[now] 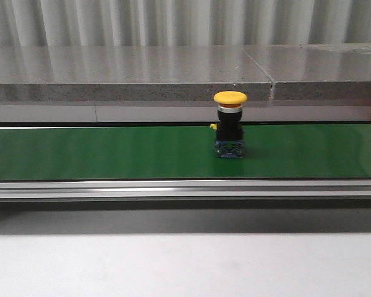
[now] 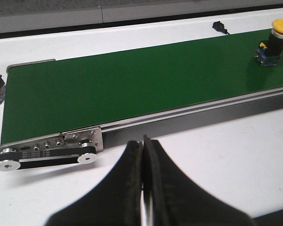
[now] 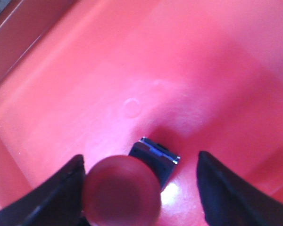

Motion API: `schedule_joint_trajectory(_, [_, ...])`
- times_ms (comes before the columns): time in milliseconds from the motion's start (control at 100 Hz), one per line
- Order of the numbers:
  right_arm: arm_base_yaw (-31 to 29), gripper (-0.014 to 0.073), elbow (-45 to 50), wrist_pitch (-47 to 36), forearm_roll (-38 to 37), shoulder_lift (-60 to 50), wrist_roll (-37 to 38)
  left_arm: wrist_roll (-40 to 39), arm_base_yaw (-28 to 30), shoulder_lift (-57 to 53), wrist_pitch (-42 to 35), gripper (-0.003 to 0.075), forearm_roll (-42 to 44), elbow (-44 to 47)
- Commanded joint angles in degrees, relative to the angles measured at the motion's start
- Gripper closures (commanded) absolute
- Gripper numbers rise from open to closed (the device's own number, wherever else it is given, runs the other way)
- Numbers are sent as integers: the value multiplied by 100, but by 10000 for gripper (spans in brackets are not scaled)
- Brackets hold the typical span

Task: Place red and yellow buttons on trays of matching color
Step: 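Lower the right gripper toward the yellow button at the belt end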

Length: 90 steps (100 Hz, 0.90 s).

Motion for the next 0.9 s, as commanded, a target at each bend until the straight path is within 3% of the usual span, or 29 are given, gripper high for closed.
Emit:
schedule_joint_trajectory(0, [9, 64, -176, -239, 65, -355, -38, 3, -28, 57, -397, 741, -133, -141])
schedule_joint_trajectory(400, [52, 64, -44, 365, 59, -1362, -588, 3, -28, 57, -397, 741, -133, -141])
schedule_joint_trajectory(890, [653, 64, 1450, 985, 15, -3442, -1486, 3, -28, 57, -397, 741, -133, -141])
